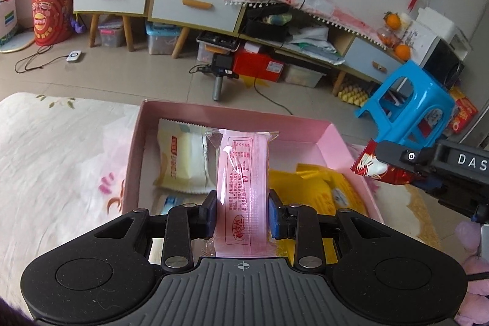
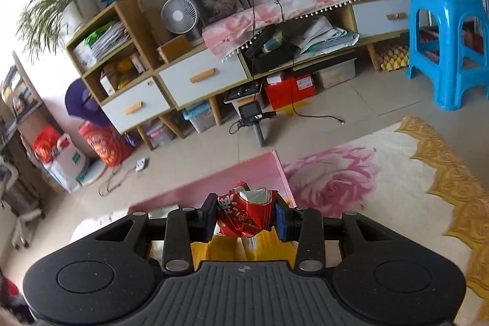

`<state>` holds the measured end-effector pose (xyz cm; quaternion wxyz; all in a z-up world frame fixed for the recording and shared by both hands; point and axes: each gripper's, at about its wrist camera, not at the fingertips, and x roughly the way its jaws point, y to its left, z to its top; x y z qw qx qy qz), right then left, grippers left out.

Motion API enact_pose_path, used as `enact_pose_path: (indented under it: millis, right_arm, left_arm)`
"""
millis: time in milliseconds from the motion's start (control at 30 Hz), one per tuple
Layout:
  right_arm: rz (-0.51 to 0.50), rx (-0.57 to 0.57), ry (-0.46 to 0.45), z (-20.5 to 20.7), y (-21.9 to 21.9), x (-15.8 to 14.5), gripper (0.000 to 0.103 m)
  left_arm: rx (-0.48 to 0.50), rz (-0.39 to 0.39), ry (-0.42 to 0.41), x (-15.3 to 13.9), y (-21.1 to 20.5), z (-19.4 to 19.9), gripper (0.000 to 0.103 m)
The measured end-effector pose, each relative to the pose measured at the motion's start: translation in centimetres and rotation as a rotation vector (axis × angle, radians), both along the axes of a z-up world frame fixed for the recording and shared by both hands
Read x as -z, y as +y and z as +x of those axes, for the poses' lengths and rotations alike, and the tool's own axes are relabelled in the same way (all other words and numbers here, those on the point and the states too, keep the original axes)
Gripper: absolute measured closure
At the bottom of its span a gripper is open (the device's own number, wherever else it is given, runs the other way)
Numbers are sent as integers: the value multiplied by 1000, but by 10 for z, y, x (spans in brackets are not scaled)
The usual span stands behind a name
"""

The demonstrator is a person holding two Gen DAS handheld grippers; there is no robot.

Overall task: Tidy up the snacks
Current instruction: 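Carry the pink pack and red candy pack into the box and open both tools, then move both tools back over the white wrapped snacks beside the box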

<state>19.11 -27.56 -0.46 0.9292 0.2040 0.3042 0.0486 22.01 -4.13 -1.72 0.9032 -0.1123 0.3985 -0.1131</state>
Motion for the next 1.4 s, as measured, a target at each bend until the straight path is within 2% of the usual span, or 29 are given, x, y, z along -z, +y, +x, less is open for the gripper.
enact_pose_path:
  millis: [167, 467, 533, 667, 800, 867, 933, 1233, 1333, 1400]
  right_arm:
    - [27, -11, 19, 18, 3, 20, 75]
    - [11, -20, 33, 34, 12, 34, 74]
    - [10, -23, 25, 35, 13, 34, 70]
    - [23, -9, 9, 32, 10, 30, 51]
    - [12, -9, 10, 28, 9, 26, 48]
    - [12, -4, 12, 25, 9, 23, 46]
    - [7, -3, 9, 22, 9, 18, 42]
    - [-30, -14, 16, -10, 9, -9, 23]
    - [-57, -13, 27, -24, 10, -13, 16]
    - [-76, -4, 45, -33, 11, -15, 12]
  left_arm:
    - [1, 9, 7, 12, -3, 22, 74]
    - [-7, 3, 15, 28, -3, 41, 73]
    - [-1, 1, -4, 29, -4, 43, 72]
    - [-6, 18, -1, 29, -6, 43, 57]
    - [-19, 8, 0, 24, -2, 39, 50]
    - [-28, 6, 0, 21, 1, 36, 40]
    - [-29, 5, -4, 16, 3, 30, 36]
    - [-37, 19, 0, -11, 18, -12, 22]
    - [-27, 30, -1, -19, 25, -30, 14]
    - [-24, 51, 2, -24, 28, -41, 13]
